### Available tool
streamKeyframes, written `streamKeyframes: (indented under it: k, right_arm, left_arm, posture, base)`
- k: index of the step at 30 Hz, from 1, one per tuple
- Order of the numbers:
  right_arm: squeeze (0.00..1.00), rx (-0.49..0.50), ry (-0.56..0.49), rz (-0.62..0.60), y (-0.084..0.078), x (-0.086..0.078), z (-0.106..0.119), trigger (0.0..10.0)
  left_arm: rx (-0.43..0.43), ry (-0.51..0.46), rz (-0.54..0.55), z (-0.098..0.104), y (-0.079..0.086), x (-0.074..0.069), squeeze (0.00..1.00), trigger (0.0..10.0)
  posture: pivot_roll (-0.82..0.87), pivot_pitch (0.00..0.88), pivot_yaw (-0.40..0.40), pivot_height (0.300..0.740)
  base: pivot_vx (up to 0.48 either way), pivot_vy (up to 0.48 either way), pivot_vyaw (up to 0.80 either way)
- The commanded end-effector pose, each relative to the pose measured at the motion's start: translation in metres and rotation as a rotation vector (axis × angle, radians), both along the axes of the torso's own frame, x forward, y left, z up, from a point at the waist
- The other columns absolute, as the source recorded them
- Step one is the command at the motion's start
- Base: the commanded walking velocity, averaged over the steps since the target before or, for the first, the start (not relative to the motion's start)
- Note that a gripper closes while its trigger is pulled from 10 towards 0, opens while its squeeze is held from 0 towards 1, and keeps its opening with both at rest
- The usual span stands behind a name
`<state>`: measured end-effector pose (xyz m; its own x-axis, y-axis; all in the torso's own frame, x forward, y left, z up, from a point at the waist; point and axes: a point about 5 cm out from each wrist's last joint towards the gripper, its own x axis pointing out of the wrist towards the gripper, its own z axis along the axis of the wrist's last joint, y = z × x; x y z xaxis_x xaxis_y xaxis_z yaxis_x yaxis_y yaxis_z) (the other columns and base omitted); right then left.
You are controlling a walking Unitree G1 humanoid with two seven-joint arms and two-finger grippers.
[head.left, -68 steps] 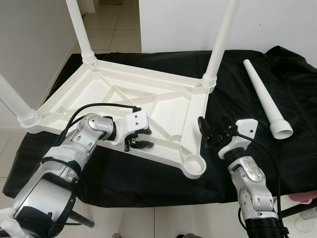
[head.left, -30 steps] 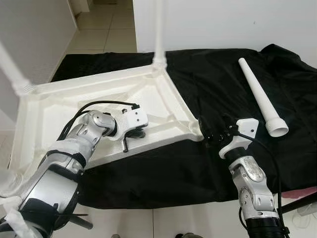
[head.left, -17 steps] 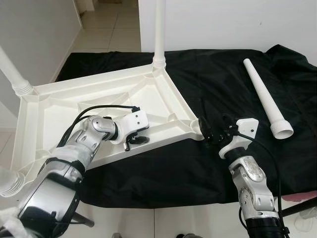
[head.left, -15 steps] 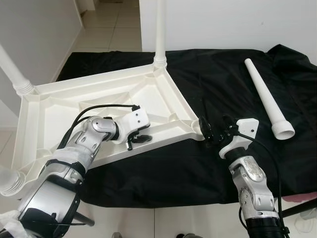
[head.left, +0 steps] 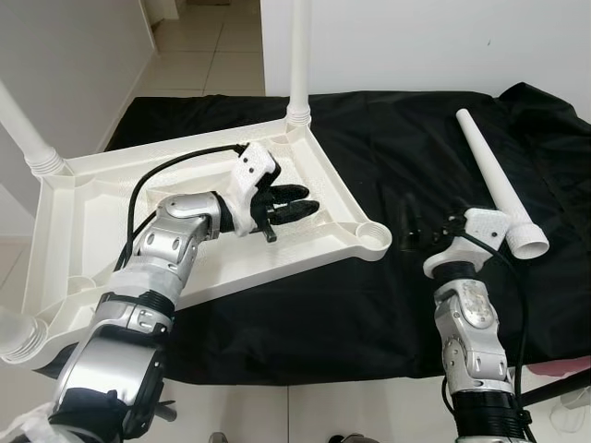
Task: Building children table
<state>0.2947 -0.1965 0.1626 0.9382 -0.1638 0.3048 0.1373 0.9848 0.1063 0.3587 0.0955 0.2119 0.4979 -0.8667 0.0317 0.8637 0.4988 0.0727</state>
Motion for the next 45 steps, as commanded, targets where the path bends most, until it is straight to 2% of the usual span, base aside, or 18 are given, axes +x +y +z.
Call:
streamKeyframes:
  k: [1, 2, 7, 10, 11, 12, 15, 16, 23, 27, 35, 38, 45]
  right_arm:
    - [0.0, -0.002, 0.003, -0.031, -0.002, 0.001, -0.001, 10.0]
    - [0.0, 0.002, 0.016, -0.075, -0.006, 0.001, -0.004, 10.0]
    - [0.0, 0.011, 0.047, -0.162, -0.015, 0.0, -0.01, 10.0]
    - [0.0, 0.094, 0.092, -0.288, -0.031, -0.003, -0.024, 10.0]
    - [0.0, 0.094, 0.092, -0.288, -0.031, -0.003, -0.024, 10.0]
    - [0.0, 0.132, 0.096, -0.3, -0.035, -0.004, -0.028, 10.0]
    - [0.0, 0.132, 0.096, -0.3, -0.035, -0.004, -0.028, 10.0]
    - [0.0, 0.19, 0.09, -0.334, -0.043, -0.006, -0.032, 10.0]
    - [0.0, 0.253, 0.1, -0.419, -0.059, -0.011, -0.04, 10.0]
    - [0.0, 0.264, 0.096, -0.422, -0.064, -0.012, -0.042, 10.0]
    - [0.0, 0.271, 0.069, -0.41, -0.07, -0.01, -0.039, 10.0]
    - [0.0, 0.249, 0.032, -0.375, -0.076, -0.003, -0.028, 10.0]
    - [0.0, 0.248, 0.0, -0.296, -0.075, 0.006, -0.019, 10.0]
  left_arm:
    - [-0.029, 0.023, 0.03, -0.002, 0.002, -0.001, 0.0, 10.0]
    - [-0.066, 0.036, 0.051, -0.003, 0.002, -0.003, 0.0, 10.0]
    - [-0.123, 0.048, 0.088, -0.006, 0.0, -0.007, 0.0, 10.0]
    - [-0.203, 0.087, 0.102, -0.012, -0.016, -0.014, 0.0, 10.0]
    - [-0.203, 0.087, 0.102, -0.012, -0.016, -0.014, 0.0, 10.0]
    - [-0.197, 0.088, 0.09, -0.016, -0.024, -0.018, 0.0, 10.0]
    - [-0.197, 0.088, 0.09, -0.016, -0.024, -0.018, 0.0, 10.0]
    - [-0.153, 0.069, 0.053, -0.024, -0.039, -0.03, 0.0, 10.0]
    - [-0.117, 0.084, -0.013, -0.03, -0.055, -0.047, 0.0, 10.0]
    - [-0.099, 0.086, -0.046, -0.031, -0.062, -0.054, 0.0, 10.0]
    - [-0.086, 0.085, -0.068, -0.029, -0.064, -0.058, 0.0, 10.0]
    - [-0.076, 0.074, -0.079, -0.024, -0.065, -0.059, 0.0, 10.0]
    - [-0.066, 0.078, -0.082, -0.021, -0.065, -0.063, 0.0, 10.0]
  posture:
    - [-0.04, 0.047, 0.039, 0.74]
    - [-0.04, 0.045, 0.038, 0.74]
    - [-0.04, 0.038, 0.035, 0.74]
    - [-0.04, 0.041, 0.039, 0.74]
    - [-0.04, 0.041, 0.039, 0.74]
    - [-0.04, 0.042, 0.042, 0.74]
    - [-0.04, 0.042, 0.042, 0.74]
    - [-0.05, 0.047, 0.05, 0.74]
    - [-0.04, 0.073, 0.078, 0.74]
    - [-0.04, 0.091, 0.097, 0.74]
    - [-0.03, 0.111, 0.115, 0.74]
    - [-0.02, 0.136, 0.137, 0.74]
    - [-0.01, 0.161, 0.154, 0.74]
  base:
    - [0.0, 0.0, 0.0]
    - [0.0, 0.0, 0.0]
    - [0.0, 0.0, 0.0]
    - [0.0, 0.0, 0.0]
    - [0.0, 0.0, 0.0]
    - [0.0, 0.0, 0.0]
    - [0.0, 0.0, 0.0]
    - [0.0, 0.0, 0.0]
    - [0.0, 0.0, 0.0]
    - [0.0, 0.0, 0.0]
    - [0.0, 0.0, 0.0]
    - [0.0, 0.0, 0.0]
    - [0.0, 0.0, 0.0]
